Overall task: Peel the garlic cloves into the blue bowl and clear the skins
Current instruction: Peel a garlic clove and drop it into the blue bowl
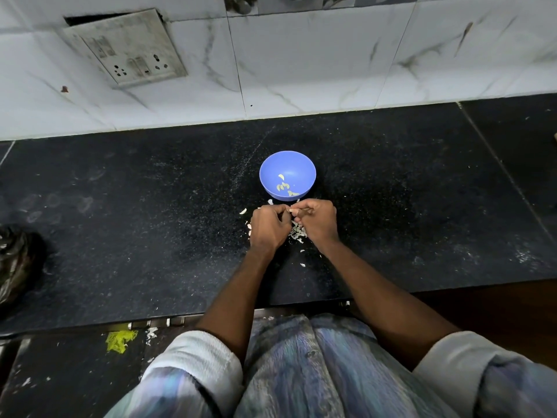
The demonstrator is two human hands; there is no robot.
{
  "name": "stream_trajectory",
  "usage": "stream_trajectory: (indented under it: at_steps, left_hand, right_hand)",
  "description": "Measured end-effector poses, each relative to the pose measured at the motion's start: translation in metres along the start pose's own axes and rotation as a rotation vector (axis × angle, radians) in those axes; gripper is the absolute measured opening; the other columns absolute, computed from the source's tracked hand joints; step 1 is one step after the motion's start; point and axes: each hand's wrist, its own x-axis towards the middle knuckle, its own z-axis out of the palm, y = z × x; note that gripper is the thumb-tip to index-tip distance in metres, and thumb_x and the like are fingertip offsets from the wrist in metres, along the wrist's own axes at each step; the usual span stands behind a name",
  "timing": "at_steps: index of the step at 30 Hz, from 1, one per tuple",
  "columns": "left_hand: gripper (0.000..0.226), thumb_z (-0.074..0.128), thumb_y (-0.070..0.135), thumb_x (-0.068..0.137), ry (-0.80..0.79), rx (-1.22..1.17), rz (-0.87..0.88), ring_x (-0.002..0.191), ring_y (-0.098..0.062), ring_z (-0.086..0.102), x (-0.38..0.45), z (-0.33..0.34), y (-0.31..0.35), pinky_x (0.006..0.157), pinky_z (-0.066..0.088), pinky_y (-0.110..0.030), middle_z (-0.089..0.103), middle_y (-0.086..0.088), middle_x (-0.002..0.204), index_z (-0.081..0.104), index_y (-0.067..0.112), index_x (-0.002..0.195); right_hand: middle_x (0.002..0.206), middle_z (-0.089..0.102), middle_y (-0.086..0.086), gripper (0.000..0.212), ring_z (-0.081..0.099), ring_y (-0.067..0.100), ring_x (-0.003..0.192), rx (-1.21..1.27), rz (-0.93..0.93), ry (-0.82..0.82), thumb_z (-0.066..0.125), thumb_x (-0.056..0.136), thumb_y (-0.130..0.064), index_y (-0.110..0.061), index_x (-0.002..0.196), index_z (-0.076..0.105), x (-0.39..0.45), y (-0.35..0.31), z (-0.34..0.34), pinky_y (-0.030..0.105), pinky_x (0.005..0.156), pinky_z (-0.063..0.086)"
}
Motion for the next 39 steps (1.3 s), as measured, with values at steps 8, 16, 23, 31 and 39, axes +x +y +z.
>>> stream_trajectory:
  at_steps: [8, 16, 23, 31, 39]
  left_hand:
    - [0.022, 0.063, 0.025, 0.092, -0.026, -0.307, -0.126, 0.066, -0.015, 0.071, 0.001, 0.004, -0.008, 0.066, 0.062, -0.037, 0.077, 0.004, 0.072, 0.084, 0.019, 0.090]
    - [0.011, 0.074, 0.023, 0.090, 0.015, -0.505, -0.250, 0.066, -0.014, 0.067, -0.003, 0.003, 0.000, 0.075, 0.062, -0.046, 0.079, -0.004, 0.076, 0.084, 0.018, 0.089]
    - [0.013, 0.073, 0.019, 0.093, 0.077, -0.367, -0.186, 0.058, -0.004, 0.064, -0.003, 0.006, 0.001, 0.060, 0.055, -0.027, 0.076, 0.008, 0.070, 0.083, 0.021, 0.086]
    - [0.010, 0.069, 0.020, 0.094, 0.072, -0.309, -0.168, 0.063, -0.009, 0.068, -0.003, 0.002, -0.004, 0.066, 0.059, -0.031, 0.076, 0.007, 0.074, 0.078, 0.022, 0.092]
    - [0.005, 0.086, 0.025, 0.085, 0.147, -0.254, -0.137, 0.068, -0.002, 0.072, -0.005, -0.002, -0.001, 0.070, 0.062, -0.030, 0.077, 0.015, 0.078, 0.081, 0.025, 0.085]
  right_hand:
    - [0.077, 0.077, 0.011, 0.013, 0.069, 0.014, 0.065, 0.148, 0.061, -0.032, 0.072, 0.089, 0.006, -0.006, 0.091, 0.077, 0.004, -0.001, 0.000, 0.022, 0.063, 0.056]
    - [0.082, 0.077, 0.014, 0.019, 0.068, 0.014, 0.063, 0.133, 0.057, -0.058, 0.068, 0.090, 0.007, -0.008, 0.095, 0.077, 0.006, 0.003, -0.001, 0.021, 0.062, 0.055]
    - [0.081, 0.077, 0.013, 0.020, 0.068, 0.015, 0.066, 0.113, 0.065, -0.096, 0.065, 0.091, 0.008, -0.006, 0.097, 0.078, 0.008, 0.003, -0.002, 0.021, 0.062, 0.055]
    - [0.084, 0.077, 0.016, 0.010, 0.069, 0.018, 0.068, 0.203, 0.136, -0.116, 0.071, 0.092, 0.002, -0.005, 0.098, 0.075, 0.010, -0.002, -0.006, 0.023, 0.061, 0.056]
    - [0.082, 0.077, 0.014, 0.013, 0.071, 0.016, 0.068, 0.190, 0.137, -0.107, 0.077, 0.085, 0.004, -0.003, 0.095, 0.075, 0.008, -0.001, -0.010, 0.021, 0.058, 0.052]
